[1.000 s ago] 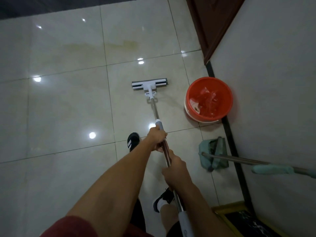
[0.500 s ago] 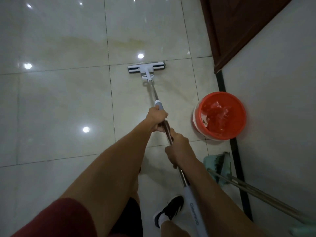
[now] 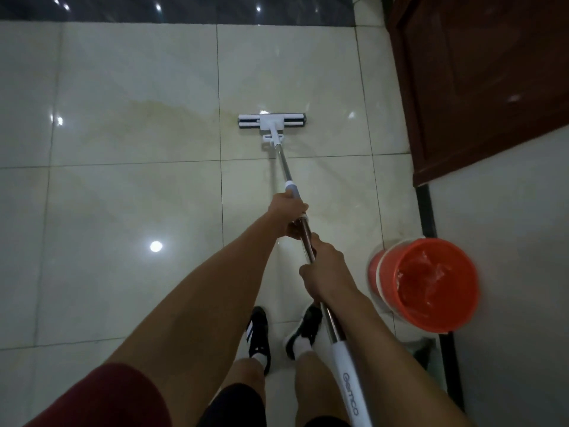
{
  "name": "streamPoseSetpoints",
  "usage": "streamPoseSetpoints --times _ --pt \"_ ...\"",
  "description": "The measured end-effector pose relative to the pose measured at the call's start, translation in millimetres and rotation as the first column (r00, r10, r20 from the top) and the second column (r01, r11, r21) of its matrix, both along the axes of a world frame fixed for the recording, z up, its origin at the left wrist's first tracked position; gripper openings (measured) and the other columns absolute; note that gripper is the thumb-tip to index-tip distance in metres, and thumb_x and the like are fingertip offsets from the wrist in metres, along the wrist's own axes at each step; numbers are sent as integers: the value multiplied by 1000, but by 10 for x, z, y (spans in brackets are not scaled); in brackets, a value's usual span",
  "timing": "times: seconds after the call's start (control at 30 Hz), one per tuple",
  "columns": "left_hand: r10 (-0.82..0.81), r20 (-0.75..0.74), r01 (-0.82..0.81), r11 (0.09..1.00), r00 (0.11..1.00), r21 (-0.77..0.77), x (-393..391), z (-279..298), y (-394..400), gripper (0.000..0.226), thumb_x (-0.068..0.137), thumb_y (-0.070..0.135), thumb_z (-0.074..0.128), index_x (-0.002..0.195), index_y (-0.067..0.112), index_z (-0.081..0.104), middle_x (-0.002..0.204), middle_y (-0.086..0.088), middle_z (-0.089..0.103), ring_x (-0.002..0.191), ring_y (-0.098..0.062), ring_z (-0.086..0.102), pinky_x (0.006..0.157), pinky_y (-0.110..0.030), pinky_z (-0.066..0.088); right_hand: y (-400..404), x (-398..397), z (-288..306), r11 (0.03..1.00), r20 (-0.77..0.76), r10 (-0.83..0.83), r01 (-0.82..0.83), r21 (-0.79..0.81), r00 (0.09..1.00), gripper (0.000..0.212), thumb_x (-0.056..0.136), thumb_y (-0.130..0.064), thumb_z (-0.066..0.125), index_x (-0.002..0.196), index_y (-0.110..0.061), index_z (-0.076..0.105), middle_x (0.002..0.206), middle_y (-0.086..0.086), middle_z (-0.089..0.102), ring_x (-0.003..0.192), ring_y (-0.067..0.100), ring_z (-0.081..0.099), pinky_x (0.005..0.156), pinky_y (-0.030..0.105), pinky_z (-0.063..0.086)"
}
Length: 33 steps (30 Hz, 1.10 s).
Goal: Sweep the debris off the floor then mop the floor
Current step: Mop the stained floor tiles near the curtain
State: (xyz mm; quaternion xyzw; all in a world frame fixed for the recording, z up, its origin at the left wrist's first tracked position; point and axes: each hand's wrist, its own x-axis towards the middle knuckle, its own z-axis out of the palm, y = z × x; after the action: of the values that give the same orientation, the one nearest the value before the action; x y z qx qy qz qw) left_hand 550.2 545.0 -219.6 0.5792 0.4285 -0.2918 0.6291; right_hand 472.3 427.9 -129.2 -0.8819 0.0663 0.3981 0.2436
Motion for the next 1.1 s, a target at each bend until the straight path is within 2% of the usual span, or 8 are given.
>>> streamPoseSetpoints --times 0.07,0.17,0.33,0.53,0.63,0.77,0.83,1.1 --pt "-1 -2 1 1000 1000 16 233 -7 117 21 96 15 66 110 0 60 89 -18 64 72 -34 70 67 -55 63 125 255 -33 1000 15 11 -10 -11 1000 60 88 -2 54 142 -22 41 105 7 61 77 20 62 53 25 50" --pt "6 3 -6 999 1000 35 590 -26 323 18 97 16 66 106 2 59 92 -19 64 76 -35 70 70 -56 63 337 610 -81 1000 28 8 -8 0 1000 56 89 -3 54 141 -21 43 107 9 63 86 25 65 68 34 57" --pt "36 2 -36 997 999 62 1289 -67 625 12 98 14 64 98 5 58 90 -17 63 76 -33 68 66 -52 62 615 1316 -204 998 43 33 -35 47 999 53 94 -4 56 143 -18 43 119 11 63 102 27 66 84 34 56" --pt "50 13 -51 994 999 96 2140 -87 873 18 100 16 62 111 2 57 93 -17 62 75 -32 67 55 -44 57 833 2244 -377 993 54 90 -94 72 994 54 94 -4 55 144 -17 40 118 13 63 93 25 65 66 25 50" --pt "78 31 -81 989 996 121 2350 -83 1042 18 101 18 61 110 3 58 95 -16 62 79 -32 67 58 -44 58 1032 2475 -407 993 27 81 -83 89 996 60 93 -1 55 147 -18 35 114 14 62 88 28 67 64 37 60" --pt "86 10 -87 989 996 121 2289 -60 1178 16 101 21 62 98 5 59 95 -17 64 80 -32 68 57 -41 58 1202 2412 -365 992 -21 82 -80 100 996 69 92 -1 56 152 -22 27 114 14 61 90 30 68 76 46 61" --pt "76 -4 -75 989 997 126 2167 -18 1216 18 100 20 64 104 3 59 93 -18 65 78 -32 69 59 -42 59 1251 2279 -316 990 -45 75 -69 122 996 71 92 -1 56 153 -21 24 113 15 60 91 31 68 78 46 61" --pt "92 -71 -83 989 993 121 1098 149 1214 24 96 20 69 105 -1 61 89 -19 68 71 -30 69 56 -42 58 1232 1306 -73 984 -124 168 -158 86 978 83 89 0 59 156 -21 15 113 16 61 90 29 68 75 38 61"
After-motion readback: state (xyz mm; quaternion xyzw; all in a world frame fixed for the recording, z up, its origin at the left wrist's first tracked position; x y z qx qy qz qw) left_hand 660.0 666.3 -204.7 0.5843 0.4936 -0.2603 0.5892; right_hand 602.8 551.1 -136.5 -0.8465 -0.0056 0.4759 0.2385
